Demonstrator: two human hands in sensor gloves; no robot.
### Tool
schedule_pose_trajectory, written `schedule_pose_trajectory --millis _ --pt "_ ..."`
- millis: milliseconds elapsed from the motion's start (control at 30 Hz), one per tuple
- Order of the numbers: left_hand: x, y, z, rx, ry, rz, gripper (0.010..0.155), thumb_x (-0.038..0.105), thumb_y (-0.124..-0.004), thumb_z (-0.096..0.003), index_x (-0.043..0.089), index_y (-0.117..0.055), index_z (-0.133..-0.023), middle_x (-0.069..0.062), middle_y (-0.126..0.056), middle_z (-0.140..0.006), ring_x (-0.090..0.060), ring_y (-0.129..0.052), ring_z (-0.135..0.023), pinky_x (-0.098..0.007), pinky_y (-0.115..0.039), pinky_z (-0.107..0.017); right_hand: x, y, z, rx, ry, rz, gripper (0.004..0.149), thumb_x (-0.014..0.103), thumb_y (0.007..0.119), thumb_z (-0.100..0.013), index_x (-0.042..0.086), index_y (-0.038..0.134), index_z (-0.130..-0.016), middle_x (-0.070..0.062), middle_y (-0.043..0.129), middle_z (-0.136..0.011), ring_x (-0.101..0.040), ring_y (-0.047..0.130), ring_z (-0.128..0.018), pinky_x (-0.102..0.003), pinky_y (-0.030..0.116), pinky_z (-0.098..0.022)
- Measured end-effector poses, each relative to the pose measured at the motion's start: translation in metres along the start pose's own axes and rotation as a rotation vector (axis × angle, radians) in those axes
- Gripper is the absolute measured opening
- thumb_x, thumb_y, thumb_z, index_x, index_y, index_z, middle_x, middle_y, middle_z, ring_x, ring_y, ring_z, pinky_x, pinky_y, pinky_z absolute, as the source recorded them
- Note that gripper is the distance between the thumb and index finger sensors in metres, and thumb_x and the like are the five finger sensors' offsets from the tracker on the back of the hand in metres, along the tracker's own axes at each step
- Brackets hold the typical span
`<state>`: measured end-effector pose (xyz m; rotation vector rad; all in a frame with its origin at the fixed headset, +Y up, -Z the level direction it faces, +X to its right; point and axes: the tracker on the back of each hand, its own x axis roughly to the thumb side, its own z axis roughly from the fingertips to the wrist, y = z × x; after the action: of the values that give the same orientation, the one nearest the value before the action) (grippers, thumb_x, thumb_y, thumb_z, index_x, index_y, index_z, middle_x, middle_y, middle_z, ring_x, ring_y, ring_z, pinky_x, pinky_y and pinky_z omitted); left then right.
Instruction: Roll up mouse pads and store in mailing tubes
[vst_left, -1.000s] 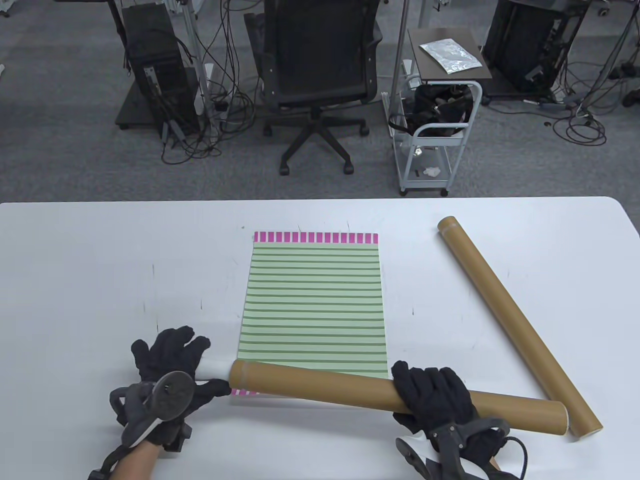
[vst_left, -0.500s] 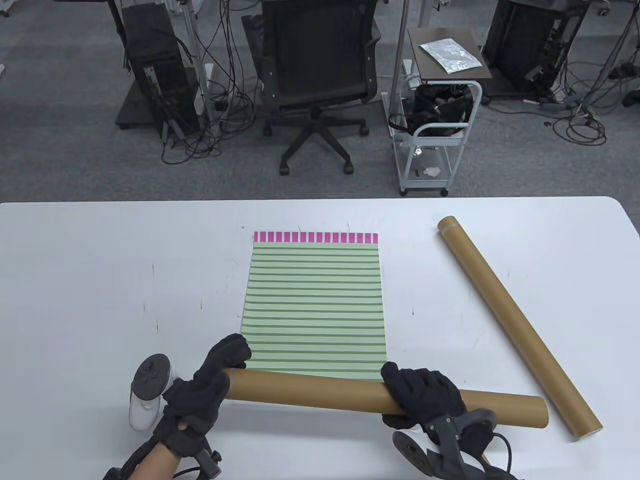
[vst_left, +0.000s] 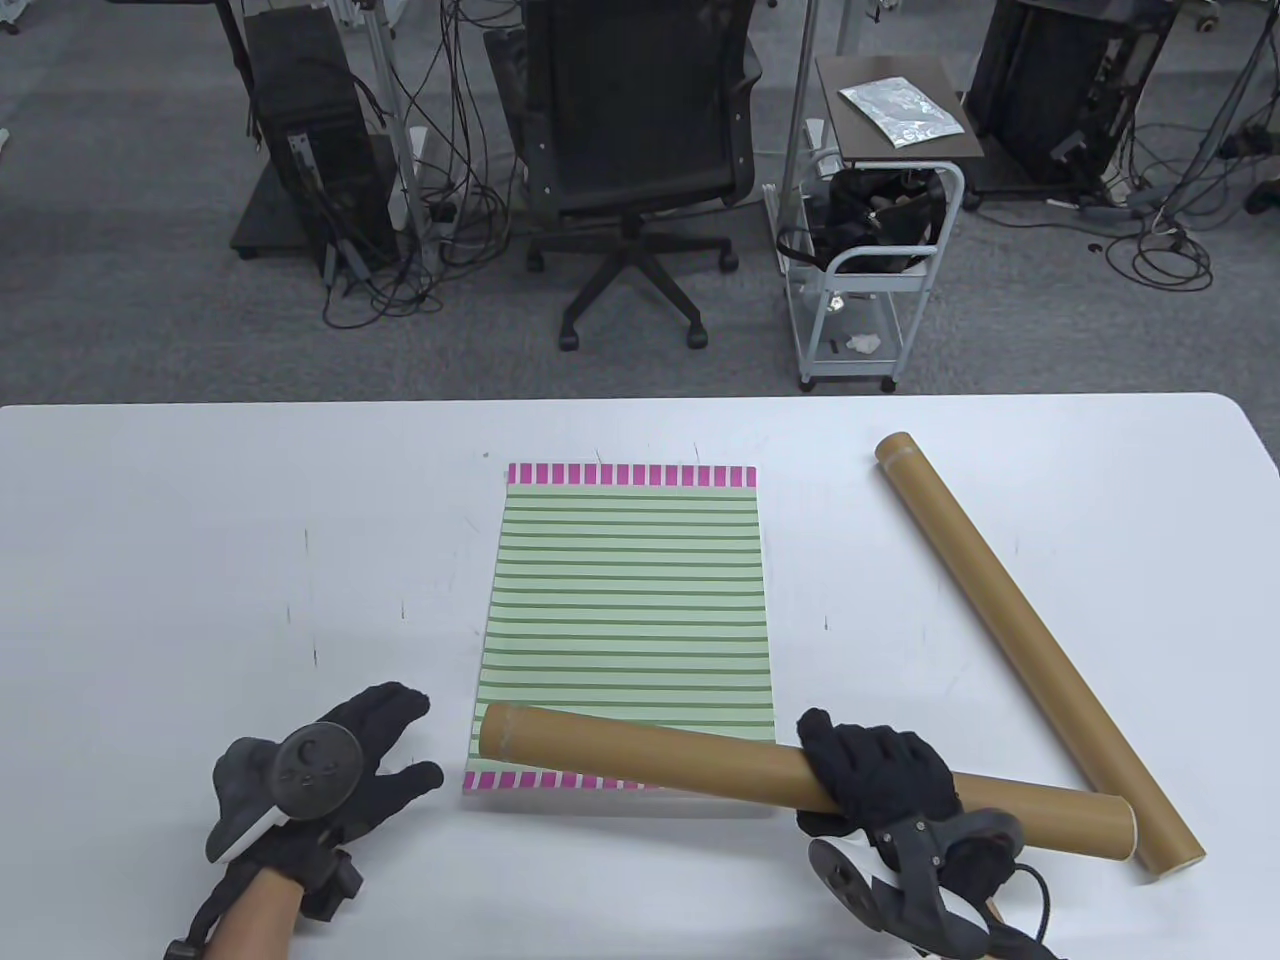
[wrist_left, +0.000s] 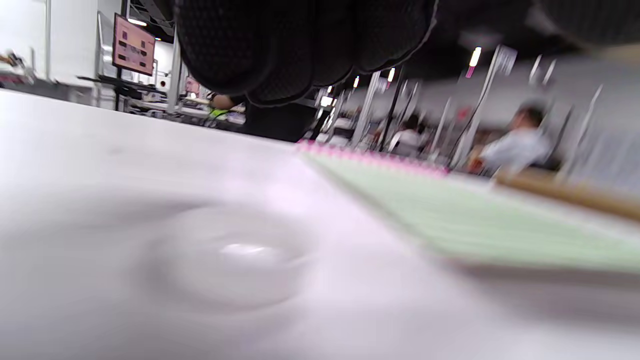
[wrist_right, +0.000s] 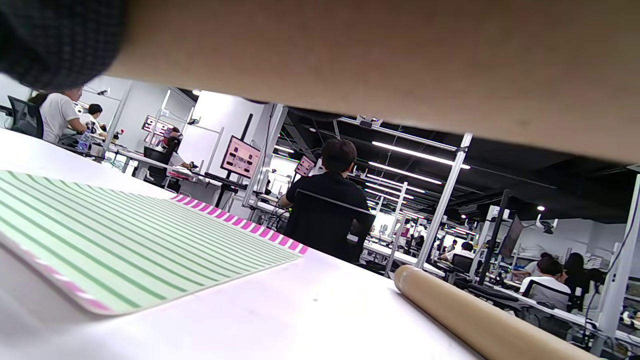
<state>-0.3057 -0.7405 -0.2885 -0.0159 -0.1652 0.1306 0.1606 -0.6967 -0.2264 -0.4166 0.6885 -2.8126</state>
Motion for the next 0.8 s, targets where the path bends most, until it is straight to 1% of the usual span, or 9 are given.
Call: schedule_pose_trajectory --millis 100,167,267,367,433,567,633,700,800 --pt "-0.007 -0.012 -0.006 -0.16 0.093 -0.117 0.079 0.072 -0.077 -0.0279 0.041 -0.068 -0.1 0.008 -0.075 -0.107 -0.019 -0.085 -0.094 -0.027 -0.084 -0.056 -0.001 0.001 0.0 0.01 -0.001 0.012 0.079 0.06 0.079 -0.029 0.032 0.058 -0.099 0.012 0.08 -0.087 -0.016 0.087 -0.073 -0.038 0.073 -0.065" --pt "-0.011 -0.018 -0.009 -0.205 0.109 -0.149 0.077 0.068 -0.081 -0.028 0.043 -0.068 -0.1 0.008 -0.077 -0.106 -0.019 -0.088 -0.091 -0.027 -0.085 -0.053 0.0 0.001 0.0 0.01 -0.011 0.027 0.079 0.06 0.079 -0.028 0.032 0.059 -0.099 0.012 0.08 -0.087 -0.016 0.087 -0.073 -0.038 0.073 -0.065" --pt "-0.011 -0.02 -0.011 -0.235 0.122 -0.182 0.079 0.062 -0.086 -0.0288 0.05 -0.057 -0.101 0.008 -0.074 -0.106 -0.017 -0.088 -0.086 -0.026 -0.085 -0.052 0.001 0.001 0.0 0.016 -0.017 0.031 0.079 0.06 0.079 -0.028 0.032 0.059 -0.099 0.012 0.08 -0.087 -0.016 0.087 -0.073 -0.038 0.073 -0.065" --pt "-0.01 -0.022 -0.013 -0.264 0.118 -0.179 0.075 0.058 -0.088 -0.0288 0.052 -0.061 -0.099 0.009 -0.077 -0.103 -0.017 -0.09 -0.081 -0.025 -0.085 -0.051 0.002 0.002 -0.001 0.022 -0.026 0.031 0.079 0.06 0.079 -0.028 0.032 0.058 -0.099 0.012 0.08 -0.087 -0.016 0.087 -0.073 -0.039 0.073 -0.065" --pt "-0.008 -0.023 -0.014 -0.274 0.109 -0.204 0.066 0.056 -0.088 -0.0302 0.051 -0.07 -0.094 0.011 -0.079 -0.099 -0.015 -0.091 -0.076 -0.024 -0.085 -0.051 0.002 0.001 -0.001 0.024 -0.029 0.032 0.079 0.06 0.079 -0.028 0.032 0.058 -0.099 0.012 0.08 -0.087 -0.016 0.087 -0.073 -0.039 0.073 -0.065" --pt "-0.001 -0.02 -0.013 -0.204 0.099 -0.153 0.046 0.048 -0.083 -0.0395 0.044 -0.081 -0.085 0.012 -0.094 -0.081 -0.011 -0.1 -0.061 -0.02 -0.088 -0.044 0.002 0.0 -0.001 0.027 -0.031 0.03 0.079 0.06 0.079 -0.028 0.032 0.059 -0.099 0.012 0.08 -0.087 -0.016 0.087 -0.073 -0.039 0.073 -0.065" --pt "0.001 -0.018 -0.012 -0.154 0.109 -0.157 0.042 0.042 -0.078 -0.0416 0.044 -0.082 -0.084 0.012 -0.096 -0.077 -0.01 -0.101 -0.057 -0.018 -0.089 -0.041 0.002 0.0 -0.001 0.027 -0.031 0.03 0.079 0.06 0.079 -0.028 0.032 0.059 -0.099 0.012 0.08 -0.087 -0.016 0.087 -0.073 -0.038 0.073 -0.065" --pt "0.0 -0.012 -0.01 -0.087 0.093 -0.027 0.043 0.043 -0.074 -0.0414 0.047 -0.08 -0.083 0.015 -0.096 -0.077 -0.005 -0.102 -0.057 -0.015 -0.091 -0.041 0.001 0.001 0.0 0.028 -0.03 0.026 0.079 0.06 0.079 -0.028 0.032 0.059 -0.099 0.012 0.081 -0.087 -0.015 0.087 -0.073 -0.038 0.073 -0.065" --pt "-0.004 -0.008 -0.008 -0.075 0.049 0.522 0.043 0.041 -0.072 -0.0428 0.045 -0.079 -0.085 0.013 -0.096 -0.078 -0.007 -0.104 -0.058 -0.016 -0.092 -0.041 0.002 0.001 0.0 0.028 -0.027 -0.005 0.079 0.061 0.079 -0.028 0.032 0.059 -0.099 0.012 0.08 -0.087 -0.015 0.087 -0.073 -0.038 0.073 -0.065"
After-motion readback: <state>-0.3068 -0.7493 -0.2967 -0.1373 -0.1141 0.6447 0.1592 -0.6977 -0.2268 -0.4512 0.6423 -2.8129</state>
